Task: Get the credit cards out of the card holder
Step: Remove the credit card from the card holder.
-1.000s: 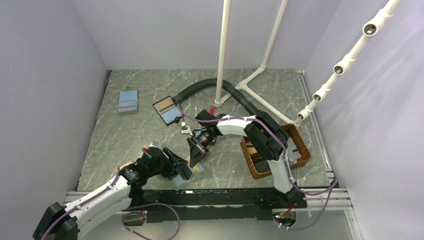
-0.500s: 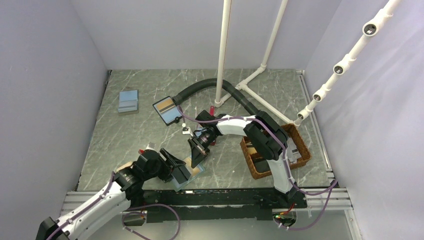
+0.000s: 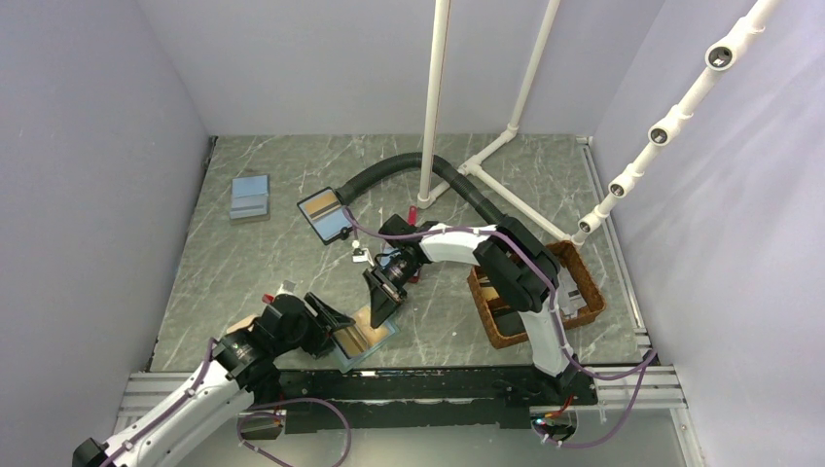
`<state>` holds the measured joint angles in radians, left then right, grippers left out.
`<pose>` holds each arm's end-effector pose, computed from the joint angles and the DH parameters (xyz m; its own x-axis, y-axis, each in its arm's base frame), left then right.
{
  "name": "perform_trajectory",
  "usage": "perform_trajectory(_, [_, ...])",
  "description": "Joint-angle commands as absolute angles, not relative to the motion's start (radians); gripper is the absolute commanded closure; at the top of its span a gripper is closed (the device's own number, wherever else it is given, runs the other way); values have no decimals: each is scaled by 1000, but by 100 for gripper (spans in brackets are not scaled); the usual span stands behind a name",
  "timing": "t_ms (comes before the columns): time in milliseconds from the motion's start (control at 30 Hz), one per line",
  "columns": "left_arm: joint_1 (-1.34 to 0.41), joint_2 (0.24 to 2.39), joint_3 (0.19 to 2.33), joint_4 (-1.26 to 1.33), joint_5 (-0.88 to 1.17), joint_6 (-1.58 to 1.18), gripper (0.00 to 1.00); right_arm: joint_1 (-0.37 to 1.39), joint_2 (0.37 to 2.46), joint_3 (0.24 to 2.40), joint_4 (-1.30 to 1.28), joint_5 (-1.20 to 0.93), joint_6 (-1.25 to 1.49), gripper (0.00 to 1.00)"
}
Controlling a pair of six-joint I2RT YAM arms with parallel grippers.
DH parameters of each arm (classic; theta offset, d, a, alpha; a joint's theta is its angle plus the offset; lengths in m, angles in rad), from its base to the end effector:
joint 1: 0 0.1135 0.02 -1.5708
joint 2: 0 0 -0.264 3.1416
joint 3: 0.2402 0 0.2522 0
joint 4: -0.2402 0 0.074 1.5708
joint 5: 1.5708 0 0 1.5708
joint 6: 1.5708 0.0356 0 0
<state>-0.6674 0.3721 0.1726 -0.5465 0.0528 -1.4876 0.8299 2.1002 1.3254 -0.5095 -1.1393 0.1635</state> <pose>0.0825 -0.0674 0.1454 -0.6906 -0.7228 -0.0253 -0.4773 0.4818 -0.7348 0.2431 0.3136 0.1276 -0.7172 -0.6832 -0.1370 -0.3700 0.2069 0.9057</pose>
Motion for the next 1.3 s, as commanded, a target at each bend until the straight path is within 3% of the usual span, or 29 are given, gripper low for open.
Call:
perform_trajectory(0, [-667, 397, 180, -531, 26, -1511, 35, 851, 2089, 1374, -540, -1219, 109, 70])
perform_trajectory(167, [-669, 500, 195, -473, 40, -1497, 34, 922, 2087, 1439, -633, -1130, 27, 53])
perform_trajectory(333, [-668, 571, 211, -421, 51, -1485, 34, 940, 2106, 1463, -651, -1012, 38, 49])
perform_trajectory(467, [-669, 563, 215, -411, 46, -1489, 34, 940, 2123, 1465, -650, -914, 61, 53])
perform_trajectory(567, [-669, 529, 215, -423, 40, -1495, 33, 940, 2138, 1469, -649, -911, 72, 63])
perform_trajectory(633, [-668, 505, 213, -434, 35, -1501, 32, 940, 2140, 1471, -649, -900, 77, 72])
perform_trajectory(767, [-669, 460, 211, -449, 31, -1506, 29, 932, 2142, 1457, -640, -862, 95, 100])
perform_trajectory(1133, [-669, 390, 238, -517, 11, -1485, 24, 862, 2091, 1398, -613, -843, 82, 100])
perform_trajectory(1267, [-669, 409, 243, -516, 13, -1485, 25, 849, 2067, 1389, -620, -813, 64, 86])
